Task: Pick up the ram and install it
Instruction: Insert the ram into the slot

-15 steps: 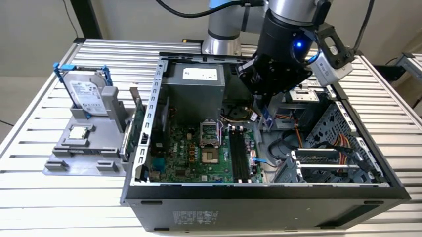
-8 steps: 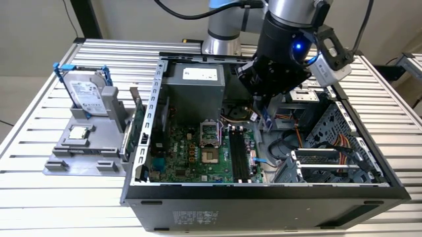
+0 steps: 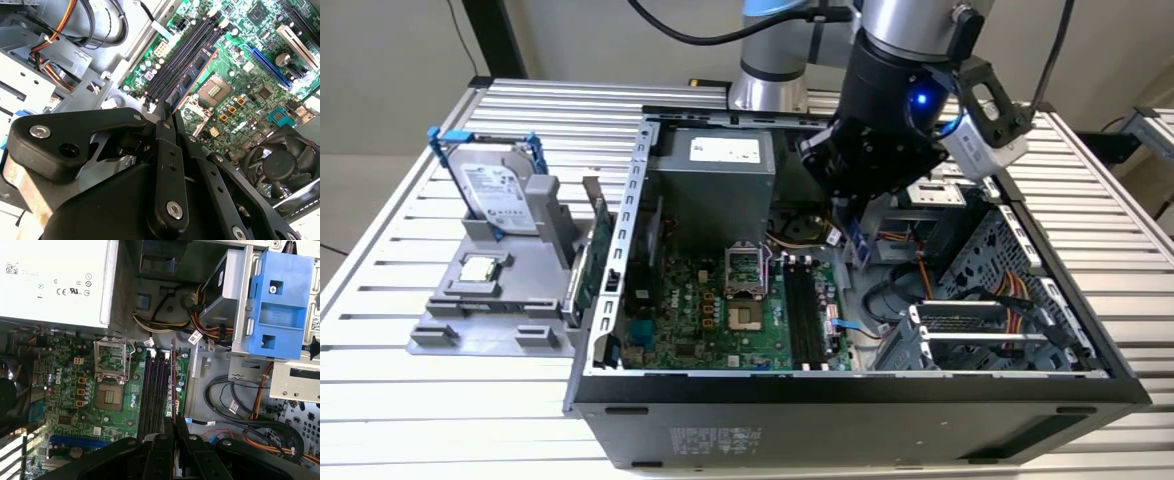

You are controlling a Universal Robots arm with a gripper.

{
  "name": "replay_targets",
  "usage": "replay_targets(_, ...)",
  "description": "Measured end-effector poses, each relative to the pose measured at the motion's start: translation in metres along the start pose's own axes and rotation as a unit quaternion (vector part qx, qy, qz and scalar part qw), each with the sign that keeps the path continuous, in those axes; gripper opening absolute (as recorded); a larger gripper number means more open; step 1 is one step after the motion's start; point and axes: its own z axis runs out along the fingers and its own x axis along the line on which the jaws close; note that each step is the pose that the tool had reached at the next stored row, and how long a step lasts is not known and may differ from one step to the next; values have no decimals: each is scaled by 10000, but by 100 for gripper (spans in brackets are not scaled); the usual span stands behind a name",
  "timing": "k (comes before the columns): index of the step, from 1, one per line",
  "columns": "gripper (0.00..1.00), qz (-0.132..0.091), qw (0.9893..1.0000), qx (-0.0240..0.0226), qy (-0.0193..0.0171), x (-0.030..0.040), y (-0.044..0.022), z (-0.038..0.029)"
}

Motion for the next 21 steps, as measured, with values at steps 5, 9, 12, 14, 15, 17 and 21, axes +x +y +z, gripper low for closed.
replay_targets(5, 0, 234, 9997, 3, -2, 1, 0, 33)
replay_targets(9, 0, 590, 9983, 5, -5, 1, 0, 59)
replay_targets(12, 0, 804, 9968, 8, -7, 1, 0, 77)
replay_targets(14, 0, 836, 9965, 8, -7, 1, -1, 89)
replay_targets(15, 0, 841, 9965, 9, -7, 1, -1, 98)
replay_targets(17, 0, 842, 9965, 11, -7, 1, -1, 117)
replay_targets(21, 0, 842, 9964, 24, -7, 1, 0, 162)
